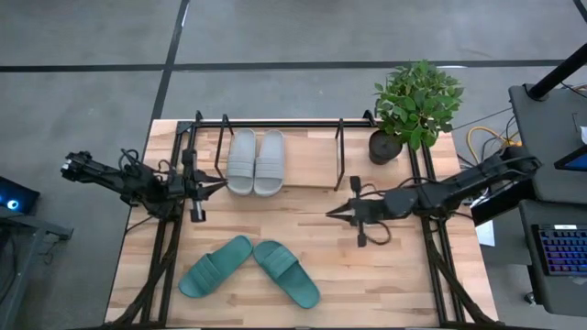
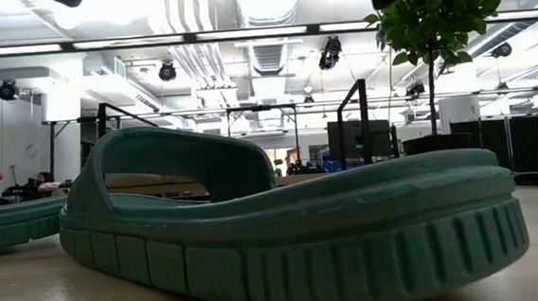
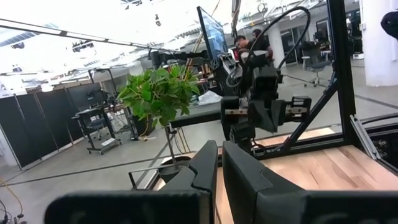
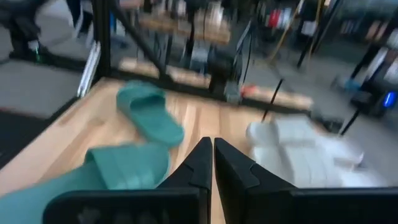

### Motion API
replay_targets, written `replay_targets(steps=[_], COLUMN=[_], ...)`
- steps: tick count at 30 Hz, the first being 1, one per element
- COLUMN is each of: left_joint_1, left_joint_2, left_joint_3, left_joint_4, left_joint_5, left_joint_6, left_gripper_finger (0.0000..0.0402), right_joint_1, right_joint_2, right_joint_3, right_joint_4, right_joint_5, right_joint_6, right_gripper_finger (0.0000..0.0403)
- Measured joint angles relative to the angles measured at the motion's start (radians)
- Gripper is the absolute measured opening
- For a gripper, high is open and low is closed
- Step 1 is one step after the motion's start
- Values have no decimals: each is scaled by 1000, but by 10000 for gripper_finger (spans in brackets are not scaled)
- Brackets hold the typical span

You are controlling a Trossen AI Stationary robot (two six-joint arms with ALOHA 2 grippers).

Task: Pick and place slides into the shelf
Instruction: Put the right green slide on the shelf

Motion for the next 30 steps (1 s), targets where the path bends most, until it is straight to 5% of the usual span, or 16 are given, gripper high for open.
replay_targets(steps=[8, 20, 30], left_joint_1=[0, 0, 0], left_joint_2=[30, 170, 228], left_joint_3=[0, -1, -1], left_joint_4=[-5, 68, 180], left_joint_5=[0, 5, 67], left_joint_6=[0, 58, 162], left_gripper_finger=[10, 10, 44], right_joint_1=[-11, -14, -16], right_joint_2=[-36, -40, -40], right_joint_3=[-152, -94, -91], right_joint_4=[421, 421, 408], right_joint_5=[-1, -1, 53], right_joint_6=[-259, -404, -445], right_gripper_finger=[9, 13, 89])
